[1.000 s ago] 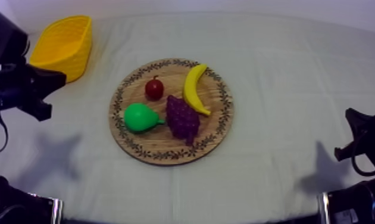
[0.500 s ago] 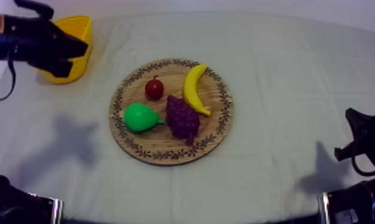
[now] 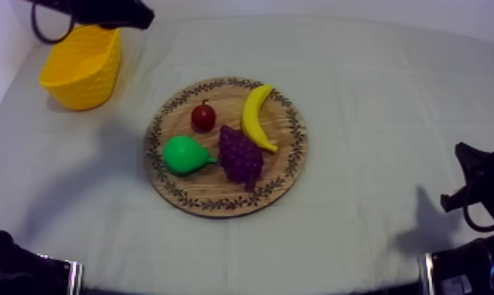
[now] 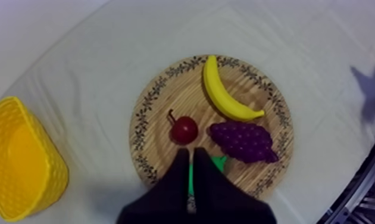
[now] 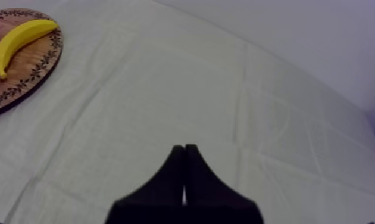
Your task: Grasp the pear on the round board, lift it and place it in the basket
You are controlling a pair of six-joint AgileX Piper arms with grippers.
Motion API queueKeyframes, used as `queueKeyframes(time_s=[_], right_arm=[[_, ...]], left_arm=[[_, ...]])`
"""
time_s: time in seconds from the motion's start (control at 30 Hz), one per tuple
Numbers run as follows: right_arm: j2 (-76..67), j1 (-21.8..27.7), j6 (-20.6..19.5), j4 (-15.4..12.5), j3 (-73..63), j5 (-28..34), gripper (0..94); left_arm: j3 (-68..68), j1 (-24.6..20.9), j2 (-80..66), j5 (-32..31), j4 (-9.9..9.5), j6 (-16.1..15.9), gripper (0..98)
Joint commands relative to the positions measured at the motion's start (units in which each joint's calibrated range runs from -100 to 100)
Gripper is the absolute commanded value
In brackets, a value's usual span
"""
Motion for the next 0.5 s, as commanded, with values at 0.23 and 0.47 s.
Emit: queueKeyframes(time_s=[0.23, 0.47], right_arm=[[-0.03, -0.02, -0.01, -0.01, -0.02, 0.02, 0.4], [-0.03, -0.02, -0.01, -0.01, -0.02, 0.02, 0.4]], left_arm=[[-6.89, 0.21, 7.46, 5.32, 0.25, -1.31, 0.0], [-8.29, 0.41, 9.21, 8.69, 1.74, -7.87, 0.0]])
